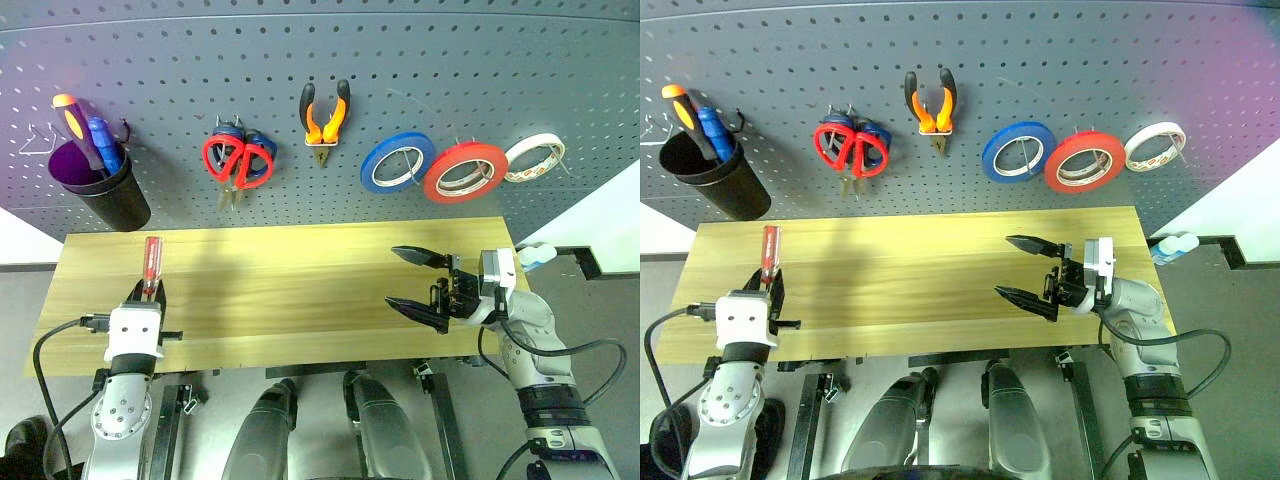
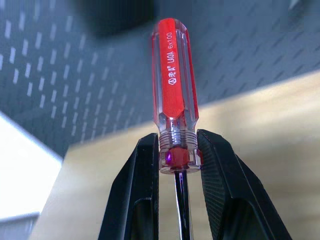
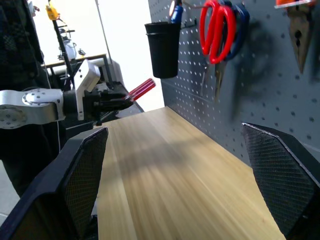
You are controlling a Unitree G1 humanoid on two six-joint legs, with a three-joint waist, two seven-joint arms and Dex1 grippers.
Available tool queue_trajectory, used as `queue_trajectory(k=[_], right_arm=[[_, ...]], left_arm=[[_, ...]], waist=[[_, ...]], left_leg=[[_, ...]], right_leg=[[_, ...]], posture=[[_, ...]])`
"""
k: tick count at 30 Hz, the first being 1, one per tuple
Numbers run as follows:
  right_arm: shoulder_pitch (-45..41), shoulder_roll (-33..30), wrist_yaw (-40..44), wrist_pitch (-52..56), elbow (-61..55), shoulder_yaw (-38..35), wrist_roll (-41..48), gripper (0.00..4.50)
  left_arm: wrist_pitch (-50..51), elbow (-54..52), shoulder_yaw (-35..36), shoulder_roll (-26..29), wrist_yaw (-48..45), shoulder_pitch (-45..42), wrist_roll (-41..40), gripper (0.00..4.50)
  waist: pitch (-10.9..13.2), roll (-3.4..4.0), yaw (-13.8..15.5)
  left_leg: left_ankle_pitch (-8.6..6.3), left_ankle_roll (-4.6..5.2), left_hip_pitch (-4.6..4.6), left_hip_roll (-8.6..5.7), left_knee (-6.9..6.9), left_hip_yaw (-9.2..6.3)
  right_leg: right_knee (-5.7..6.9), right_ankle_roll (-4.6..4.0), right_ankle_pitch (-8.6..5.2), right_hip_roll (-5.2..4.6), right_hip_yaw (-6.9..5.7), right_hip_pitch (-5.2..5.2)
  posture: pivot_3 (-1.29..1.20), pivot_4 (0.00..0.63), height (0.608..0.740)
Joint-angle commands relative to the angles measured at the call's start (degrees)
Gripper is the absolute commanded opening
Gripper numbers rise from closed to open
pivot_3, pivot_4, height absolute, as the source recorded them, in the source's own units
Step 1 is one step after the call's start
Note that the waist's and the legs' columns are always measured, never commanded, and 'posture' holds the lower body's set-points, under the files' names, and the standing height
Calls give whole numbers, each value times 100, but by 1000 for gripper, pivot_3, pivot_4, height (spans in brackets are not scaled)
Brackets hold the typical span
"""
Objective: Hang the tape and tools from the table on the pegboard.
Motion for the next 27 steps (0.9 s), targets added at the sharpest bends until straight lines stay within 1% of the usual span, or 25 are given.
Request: queue_trajectory(k=[1, 8, 11, 13, 23, 27], right_arm=[[21, 66, 125, -44, -42, -112, 183, 4500], [-213, 250, 144, -255, 254, -111, 40, 4500], [-317, 338, 206, -94, 360, -117, 206, 4500], [-373, 420, 221, -200, 415, -135, 186, 4500], [-590, 592, 240, -226, 683, -267, 273, 4500], [-686, 641, 263, -316, 835, -276, 218, 4500]], left_arm=[[-274, -429, 16, 165, -66, -34, 188, 788], [-500, -506, -9, 508, -218, -396, 441, 788], [-477, -542, 36, 587, -194, -664, 513, 788], [-504, -479, 121, 661, -160, -822, 567, 788], [-349, -428, 488, 1024, -184, -1464, 387, 788], [-393, -129, 592, 1238, -417, -1926, -3, 788]], waist=[[-68, 6, -8], [-301, 29, -19], [-384, 31, -13], [-435, 39, -11], [-638, 65, -10], [-716, 71, 1]], left_leg=[[0, 0, 0, 0, 0, 0], [1, 0, 16, 0, 2, 6], [1, 0, 20, -1, 8, 6], [1, -1, 20, -1, 9, 4], [2, -1, 27, -2, 10, 5], [3, -3, 28, -3, 19, 5]], right_leg=[[0, 0, 0, 0, 0, 0], [6, 0, 1, 2, -7, 13], [6, 3, 4, 2, -8, 19], [8, 3, 4, 2, -10, 20], [16, 2, 5, 4, -9, 21], [25, 2, 6, 4, -9, 23]], posture=[[-69, 202, 740], [-78, 164, 740], [-76, 152, 740], [-75, 144, 740], [-57, 120, 740], [-47, 109, 740]])
